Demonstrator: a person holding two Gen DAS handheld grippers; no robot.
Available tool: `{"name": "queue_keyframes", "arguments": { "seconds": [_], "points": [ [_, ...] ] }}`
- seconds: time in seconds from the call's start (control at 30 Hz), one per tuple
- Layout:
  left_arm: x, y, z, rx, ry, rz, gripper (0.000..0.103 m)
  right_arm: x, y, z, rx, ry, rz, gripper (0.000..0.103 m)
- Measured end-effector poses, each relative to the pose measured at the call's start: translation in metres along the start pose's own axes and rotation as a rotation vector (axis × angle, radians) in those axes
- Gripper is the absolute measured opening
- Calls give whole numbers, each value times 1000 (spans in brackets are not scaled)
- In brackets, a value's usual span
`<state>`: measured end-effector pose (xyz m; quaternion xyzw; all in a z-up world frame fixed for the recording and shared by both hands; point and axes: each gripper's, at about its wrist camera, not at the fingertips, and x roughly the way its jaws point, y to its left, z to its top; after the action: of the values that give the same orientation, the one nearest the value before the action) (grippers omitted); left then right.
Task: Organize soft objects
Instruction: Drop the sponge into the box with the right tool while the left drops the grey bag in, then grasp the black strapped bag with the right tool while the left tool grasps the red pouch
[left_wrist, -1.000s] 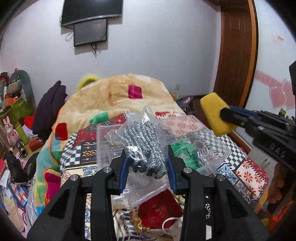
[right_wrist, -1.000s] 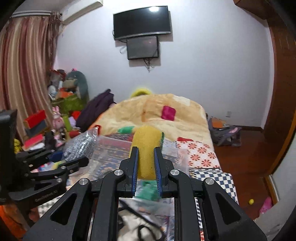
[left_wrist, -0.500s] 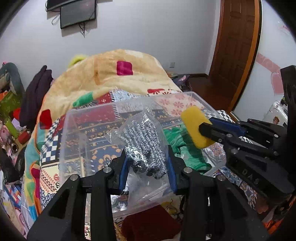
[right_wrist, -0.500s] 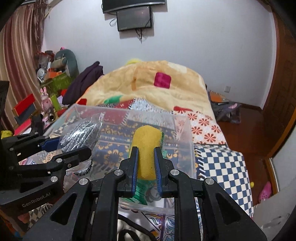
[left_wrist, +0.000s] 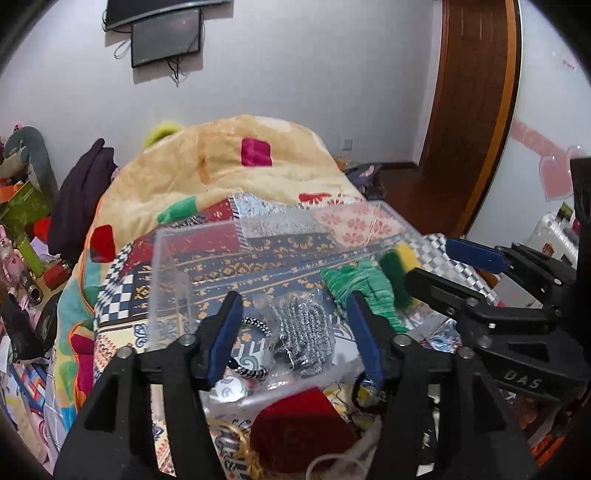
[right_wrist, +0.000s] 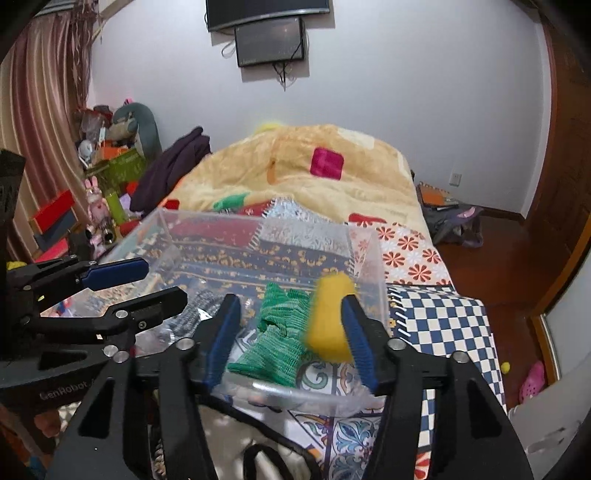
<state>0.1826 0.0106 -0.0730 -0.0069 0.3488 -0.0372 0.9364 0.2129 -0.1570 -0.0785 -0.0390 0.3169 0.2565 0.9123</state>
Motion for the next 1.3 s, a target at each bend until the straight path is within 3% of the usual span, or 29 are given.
{"name": "queue_keyframes", "arguments": {
  "seconds": [0.2,0.57,0.83,1.3],
  "points": [
    [-34,7,-9,-6,-67,3,71,-33,10,-2,-30,-72,-12,84],
    [-55,16,-52,-24,-64,-23,71,-48,33,-26,-61,-59,32,84],
    [-38,18,-83,-64,-13,-42,68,-26,31,-53,-13,55,75,84],
    [-22,13,-98,-80,25,-68,36,-5,41,-71,-16,149,182,37]
  ]
}}
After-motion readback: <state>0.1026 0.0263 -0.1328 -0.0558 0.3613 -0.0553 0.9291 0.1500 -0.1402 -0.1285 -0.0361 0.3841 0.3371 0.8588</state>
